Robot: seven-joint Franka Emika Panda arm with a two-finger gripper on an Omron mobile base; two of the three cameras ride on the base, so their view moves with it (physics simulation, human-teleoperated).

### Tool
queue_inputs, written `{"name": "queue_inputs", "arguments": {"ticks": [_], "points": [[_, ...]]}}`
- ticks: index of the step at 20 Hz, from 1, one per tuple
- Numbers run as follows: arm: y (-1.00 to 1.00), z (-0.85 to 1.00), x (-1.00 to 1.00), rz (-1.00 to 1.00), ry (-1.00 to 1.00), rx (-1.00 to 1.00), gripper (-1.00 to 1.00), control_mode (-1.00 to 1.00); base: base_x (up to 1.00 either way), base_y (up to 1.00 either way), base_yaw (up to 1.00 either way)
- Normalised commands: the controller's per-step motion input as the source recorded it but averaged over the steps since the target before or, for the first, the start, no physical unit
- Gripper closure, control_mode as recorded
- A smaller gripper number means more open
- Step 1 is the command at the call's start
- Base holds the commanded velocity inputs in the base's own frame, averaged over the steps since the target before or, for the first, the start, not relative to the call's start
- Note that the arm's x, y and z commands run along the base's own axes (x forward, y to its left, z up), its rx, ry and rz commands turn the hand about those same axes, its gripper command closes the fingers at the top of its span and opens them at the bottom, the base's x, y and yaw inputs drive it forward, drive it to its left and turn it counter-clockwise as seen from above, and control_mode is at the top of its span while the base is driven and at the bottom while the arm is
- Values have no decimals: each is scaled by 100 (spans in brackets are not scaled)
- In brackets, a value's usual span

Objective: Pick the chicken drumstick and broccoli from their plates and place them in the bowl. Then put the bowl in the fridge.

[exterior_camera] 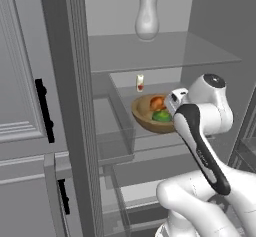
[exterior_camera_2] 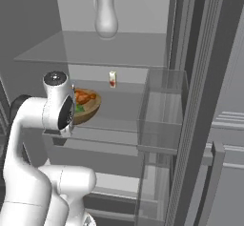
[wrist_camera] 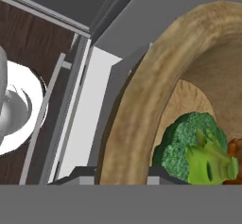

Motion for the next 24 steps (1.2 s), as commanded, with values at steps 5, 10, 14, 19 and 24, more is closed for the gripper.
{"name": "queue_inputs", "arguments": {"ticks": [5, 10, 14, 19, 24], "points": [[4, -40, 85, 0, 8, 0, 100, -100, 0, 0, 0], [5, -55, 61, 0, -11, 0, 100, -100, 0, 0, 0], [1, -48, 58, 0, -12, 0, 100, -100, 0, 0, 0], [0, -26, 43, 1, -2, 0, 100, -100, 0, 0, 0], [1, -16, 42, 1, 6, 0, 100, -100, 0, 0, 0]]}}
